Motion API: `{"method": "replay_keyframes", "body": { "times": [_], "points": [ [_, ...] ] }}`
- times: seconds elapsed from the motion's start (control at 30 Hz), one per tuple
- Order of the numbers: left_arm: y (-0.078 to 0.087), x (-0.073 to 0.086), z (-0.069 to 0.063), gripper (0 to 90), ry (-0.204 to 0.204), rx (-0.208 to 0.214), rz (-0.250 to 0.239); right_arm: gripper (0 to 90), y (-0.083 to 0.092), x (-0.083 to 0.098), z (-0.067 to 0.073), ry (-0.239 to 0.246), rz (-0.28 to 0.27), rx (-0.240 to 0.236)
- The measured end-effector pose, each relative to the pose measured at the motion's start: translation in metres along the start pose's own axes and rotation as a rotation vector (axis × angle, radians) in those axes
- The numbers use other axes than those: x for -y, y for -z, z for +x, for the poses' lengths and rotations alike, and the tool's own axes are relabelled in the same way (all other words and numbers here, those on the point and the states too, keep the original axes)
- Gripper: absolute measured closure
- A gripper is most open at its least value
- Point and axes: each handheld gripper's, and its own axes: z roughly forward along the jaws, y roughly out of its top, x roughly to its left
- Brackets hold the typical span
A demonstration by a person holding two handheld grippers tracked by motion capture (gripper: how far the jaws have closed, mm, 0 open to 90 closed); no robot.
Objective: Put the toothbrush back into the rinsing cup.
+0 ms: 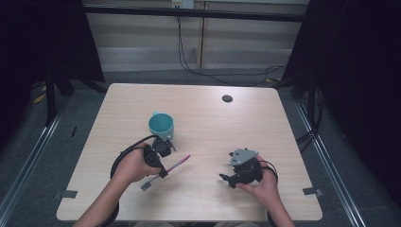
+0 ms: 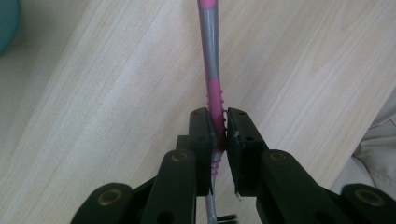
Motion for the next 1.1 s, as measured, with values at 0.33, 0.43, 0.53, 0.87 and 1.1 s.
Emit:
{"method": "replay_keyframes", "body": {
  "times": [0.33,0.43,0.53,0.87,1.1],
  "points": [
    [0.003,-0.009,-0.001,80.8,-0.025,0.031,-0.004,18.3,-0.006,-0.016,0.004,0.062,0.019,-0.023],
    [0.003,-0.013,-0.004,80.8,-0.03,0.034,-0.003,18.4,-0.005,-0.022,0.003,0.059,0.007,-0.04],
    [0.002,-0.016,-0.006,80.8,-0.034,0.041,-0.003,18.8,-0.005,-0.025,0.003,0.064,0.005,-0.043],
    [0.0,-0.03,-0.012,80.8,-0.059,0.044,0.0,23.3,-0.004,-0.04,0.006,0.134,-0.003,-0.074],
    [-0.002,-0.037,-0.017,80.8,-0.076,0.065,-0.009,26.7,-0.003,-0.052,0.008,0.161,-0.017,-0.09]
  ]
}}
